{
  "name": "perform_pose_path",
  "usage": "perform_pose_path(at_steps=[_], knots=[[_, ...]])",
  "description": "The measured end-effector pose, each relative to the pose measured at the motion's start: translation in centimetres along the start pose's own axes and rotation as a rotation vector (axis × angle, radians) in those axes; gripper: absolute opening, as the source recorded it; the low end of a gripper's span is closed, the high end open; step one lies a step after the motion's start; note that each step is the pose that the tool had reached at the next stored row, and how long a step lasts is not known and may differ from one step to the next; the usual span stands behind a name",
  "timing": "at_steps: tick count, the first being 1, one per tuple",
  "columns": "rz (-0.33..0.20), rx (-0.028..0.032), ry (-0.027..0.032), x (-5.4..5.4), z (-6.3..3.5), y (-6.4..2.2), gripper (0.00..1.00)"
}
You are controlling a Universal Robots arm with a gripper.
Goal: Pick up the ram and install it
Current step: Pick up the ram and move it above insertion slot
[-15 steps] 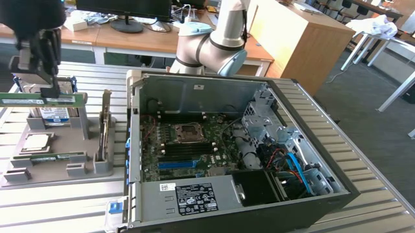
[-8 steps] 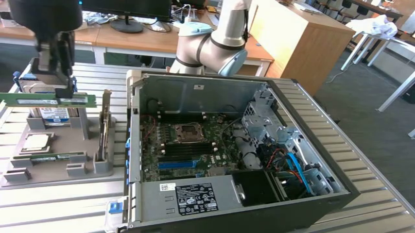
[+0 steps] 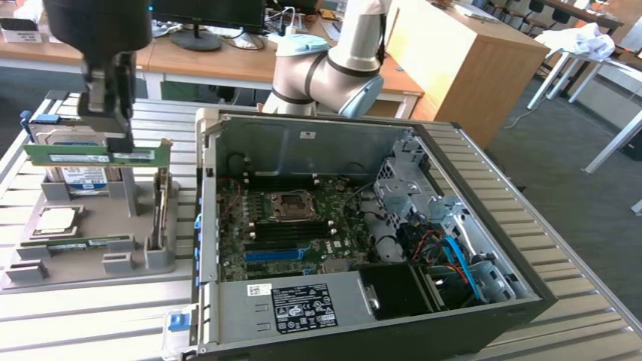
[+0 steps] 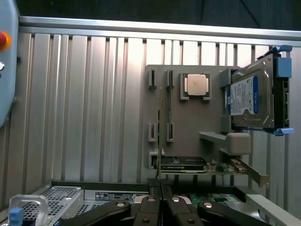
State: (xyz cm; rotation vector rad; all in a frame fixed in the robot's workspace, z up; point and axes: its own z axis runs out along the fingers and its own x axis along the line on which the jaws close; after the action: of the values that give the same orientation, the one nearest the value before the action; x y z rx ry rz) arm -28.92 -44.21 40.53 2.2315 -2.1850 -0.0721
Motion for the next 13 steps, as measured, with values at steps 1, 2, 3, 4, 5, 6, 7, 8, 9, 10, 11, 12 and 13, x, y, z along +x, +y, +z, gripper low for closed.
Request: perform_pose_path(at_steps=[1, 2, 3, 4, 5, 6, 7, 8, 9, 10, 11, 12, 13], knots=[[0.0, -0.0002, 0.0001, 0.0, -0.02, -0.23, 0.11], [0.0, -0.0003, 0.0001, 0.0, -0.03, -0.47, 0.11], [0.0, -0.0003, 0.0001, 0.0, -0.04, -0.7, 0.11], [0.0, -0.0004, 0.0, 0.0, -0.05, -0.92, 0.11], [0.0, -0.0004, 0.0001, 0.0, -0.06, -1.15, 0.11], [0.0, -0.0004, 0.0001, 0.0, -0.07, -1.37, 0.11], [0.0, -0.0005, 0.0001, 0.0, -0.08, -1.59, 0.11], [0.0, -0.0005, 0.0001, 0.0, -0.09, -1.82, 0.11], [0.0, -0.0006, 0.0001, 0.0, -0.1, -2.06, 0.11], [0.0, -0.0006, 0.0, 0.0, -0.11, -2.31, 0.11], [0.0, -0.0006, 0.0, 0.1, -0.12, -2.56, 0.11], [0.0, -0.0007, 0.0001, 0.1, -0.14, -2.84, 0.11], [0.0, -0.0007, 0.0001, 0.1, -0.15, -3.1, 0.11]])
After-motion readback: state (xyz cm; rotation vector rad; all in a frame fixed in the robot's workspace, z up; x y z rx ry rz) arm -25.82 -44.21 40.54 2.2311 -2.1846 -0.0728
